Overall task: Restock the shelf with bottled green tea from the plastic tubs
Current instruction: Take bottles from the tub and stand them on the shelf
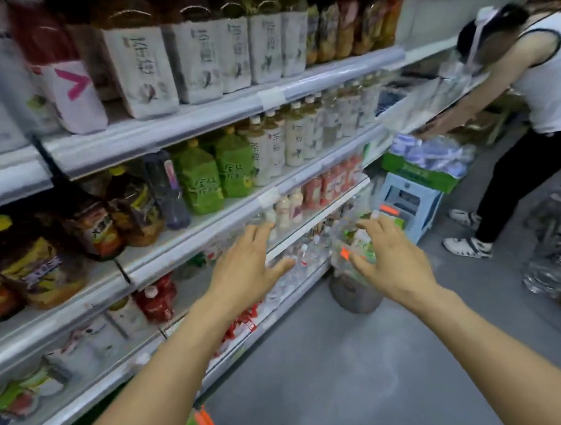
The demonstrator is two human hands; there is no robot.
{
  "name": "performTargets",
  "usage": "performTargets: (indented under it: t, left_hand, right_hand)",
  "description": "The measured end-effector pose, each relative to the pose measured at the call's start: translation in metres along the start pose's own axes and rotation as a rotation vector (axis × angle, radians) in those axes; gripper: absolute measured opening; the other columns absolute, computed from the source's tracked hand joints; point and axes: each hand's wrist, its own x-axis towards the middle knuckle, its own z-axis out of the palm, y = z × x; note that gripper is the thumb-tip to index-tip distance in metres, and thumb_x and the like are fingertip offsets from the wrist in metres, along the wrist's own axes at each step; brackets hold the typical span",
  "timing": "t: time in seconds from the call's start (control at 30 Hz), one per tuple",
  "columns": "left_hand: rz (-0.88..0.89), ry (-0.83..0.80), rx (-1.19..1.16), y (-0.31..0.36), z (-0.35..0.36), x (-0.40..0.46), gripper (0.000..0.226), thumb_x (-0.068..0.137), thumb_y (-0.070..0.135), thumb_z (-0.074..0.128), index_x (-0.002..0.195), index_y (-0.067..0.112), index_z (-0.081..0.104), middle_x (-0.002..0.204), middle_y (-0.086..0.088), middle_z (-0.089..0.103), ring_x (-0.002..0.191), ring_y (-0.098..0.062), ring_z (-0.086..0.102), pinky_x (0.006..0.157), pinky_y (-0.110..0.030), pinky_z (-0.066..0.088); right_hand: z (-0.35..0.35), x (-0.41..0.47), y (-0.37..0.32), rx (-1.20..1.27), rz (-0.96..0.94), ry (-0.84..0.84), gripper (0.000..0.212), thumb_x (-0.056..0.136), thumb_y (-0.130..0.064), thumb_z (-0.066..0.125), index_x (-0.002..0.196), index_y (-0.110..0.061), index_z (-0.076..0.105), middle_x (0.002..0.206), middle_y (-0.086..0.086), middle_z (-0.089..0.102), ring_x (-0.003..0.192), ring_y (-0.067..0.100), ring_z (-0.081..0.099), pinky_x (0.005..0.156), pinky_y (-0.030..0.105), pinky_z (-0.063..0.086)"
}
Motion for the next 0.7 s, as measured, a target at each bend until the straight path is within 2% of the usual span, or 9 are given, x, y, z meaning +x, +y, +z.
performTargets:
  t: [0.13,0.2,0.3,0.43,0.5,0.7]
  left_hand:
    - [-0.02,-0.113,-0.148,0.016,0.04,0.091,0.075,0.096,0.047,0.061,0.155,0.02,0.025,0.161,-0.003,0.027,0.145,-0.023,0.032,0.115,-0.037,0.031]
    - [-0.031,-0.171,-0.153,0.02,0.062,0.13,0.072,0.094,0.049,0.061,0.152,0.022,0.028,0.16,-0.002,0.027,0.143,-0.023,0.036,0.112,-0.042,0.037]
    - [-0.09,-0.236,-0.232,0.029,0.092,0.173,0.067,0.093,0.046,0.063,0.149,0.026,0.033,0.149,-0.001,0.04,0.135,-0.021,0.046,0.105,-0.038,0.043]
    - [-0.165,-0.313,-0.304,0.035,0.135,0.221,0.071,0.092,0.044,0.065,0.151,0.023,0.034,0.149,-0.003,0.043,0.132,-0.021,0.048,0.107,-0.041,0.044]
    - [-0.227,-0.326,-0.349,0.035,0.159,0.245,0.071,0.09,0.045,0.067,0.15,0.023,0.036,0.148,-0.003,0.046,0.129,-0.021,0.051,0.107,-0.044,0.045]
    - [-0.434,-0.345,-0.476,0.052,0.244,0.329,0.065,0.093,0.041,0.066,0.148,0.021,0.038,0.14,-0.004,0.051,0.123,-0.022,0.055,0.103,-0.039,0.047]
  right_hand:
    - [0.012,0.069,0.065,-0.005,0.112,-0.116,0.051,0.097,-0.043,0.053,0.142,-0.024,0.039,0.142,0.0,0.041,0.128,0.023,0.044,0.085,0.039,0.048]
    - [0.019,0.096,0.093,-0.007,0.158,-0.153,0.053,0.096,-0.042,0.054,0.144,-0.025,0.038,0.145,0.0,0.04,0.131,0.022,0.042,0.085,0.039,0.047]
    - [0.03,0.126,0.132,0.021,0.221,-0.213,0.054,0.096,-0.041,0.056,0.144,-0.025,0.038,0.144,0.001,0.041,0.132,0.022,0.041,0.084,0.038,0.045]
    - [0.05,0.169,0.187,0.018,0.27,-0.276,0.055,0.094,-0.039,0.058,0.143,-0.022,0.039,0.14,0.003,0.043,0.131,0.023,0.042,0.087,0.041,0.046]
    - [0.064,0.193,0.216,0.011,0.274,-0.31,0.055,0.093,-0.039,0.06,0.142,-0.022,0.04,0.138,0.003,0.044,0.129,0.023,0.043,0.087,0.042,0.047]
    - [0.114,0.285,0.315,-0.008,0.232,-0.474,0.061,0.092,-0.041,0.064,0.143,-0.02,0.04,0.141,0.008,0.043,0.128,0.028,0.046,0.094,0.045,0.049]
